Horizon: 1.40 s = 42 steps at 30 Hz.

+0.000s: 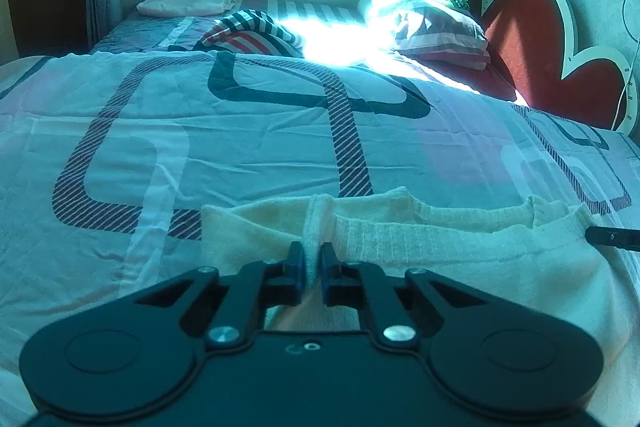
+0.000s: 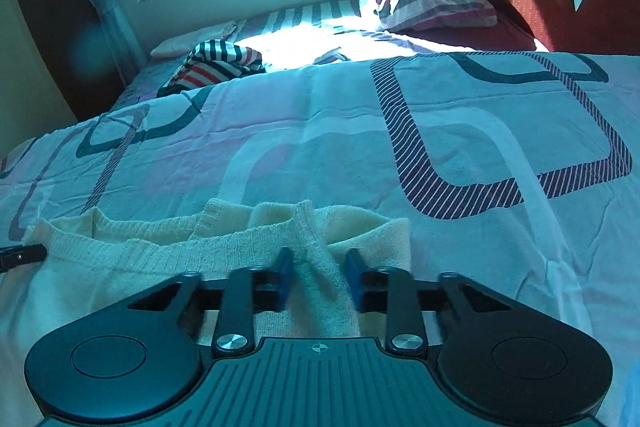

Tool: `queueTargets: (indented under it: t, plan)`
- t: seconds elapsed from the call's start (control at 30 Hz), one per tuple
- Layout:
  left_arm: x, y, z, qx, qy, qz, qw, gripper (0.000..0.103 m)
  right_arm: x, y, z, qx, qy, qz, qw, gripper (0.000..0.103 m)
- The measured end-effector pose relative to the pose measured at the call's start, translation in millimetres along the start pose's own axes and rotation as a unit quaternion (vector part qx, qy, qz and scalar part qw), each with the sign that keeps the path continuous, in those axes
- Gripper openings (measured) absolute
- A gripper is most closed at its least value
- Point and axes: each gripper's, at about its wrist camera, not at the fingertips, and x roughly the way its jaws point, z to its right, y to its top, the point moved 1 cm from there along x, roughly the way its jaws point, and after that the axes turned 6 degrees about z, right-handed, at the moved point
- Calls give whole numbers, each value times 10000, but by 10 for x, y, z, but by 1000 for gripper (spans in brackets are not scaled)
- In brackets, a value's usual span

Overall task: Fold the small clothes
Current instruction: 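Lift the hem with both grippers and fold it over toward the collar, then open both grippers and release the folded hem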

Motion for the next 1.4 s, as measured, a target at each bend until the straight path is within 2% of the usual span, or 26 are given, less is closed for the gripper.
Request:
queueTargets:
  t: [0.1,0.17,0.23,0.33,0.4,0.53,0.63,0.7,0.77,0.83,0.97,1.17,1.23,1.3,1.4]
  plan:
    - [-77,1,-11,-72,-49,222,9997,2,-29,2,-94,-307,85,87,9995,3]
    - [-146,20,-12,-109,-28,445,9989,2,-100,17,-139,-434,-53,358,9984,2]
    - [-198,64,-37,-242,20,653,9976,2,-177,66,-119,-297,-150,667,9972,2]
    - [-196,115,-68,-442,193,849,9952,2,-165,113,-83,-191,-311,811,9960,2]
    - [-127,125,-75,-543,233,781,9952,2,-85,123,-77,-169,-362,699,9968,2]
    - [91,9,-50,-385,390,376,9978,2,132,47,-42,-165,-577,318,9977,2]
    - [111,-21,-36,-258,495,367,9978,10,149,2,17,-101,-689,307,9971,3]
    - [62,-2,-51,-239,592,371,9973,26,84,17,49,8,-699,356,9969,4]
    - [-25,7,-78,-246,628,433,9968,46,-26,43,32,-43,-749,492,9960,4]
    - [-177,-1,-82,-190,742,616,9952,57,-152,70,-16,-59,-641,584,9962,5]
    - [-455,-49,36,68,563,782,9953,58,-341,40,-212,-129,-317,623,9975,8]
    - [-536,-274,388,340,81,460,9983,59,-347,-240,-633,-435,124,281,9986,9]
    - [-513,-381,442,429,108,375,9983,59,-328,-379,-727,-670,90,198,9975,9]
    - [-420,-476,396,399,219,121,9989,60,-289,-478,-724,-779,-64,125,9969,9]
    - [-438,-527,316,436,277,205,9985,60,-291,-550,-625,-743,-339,151,9965,9]
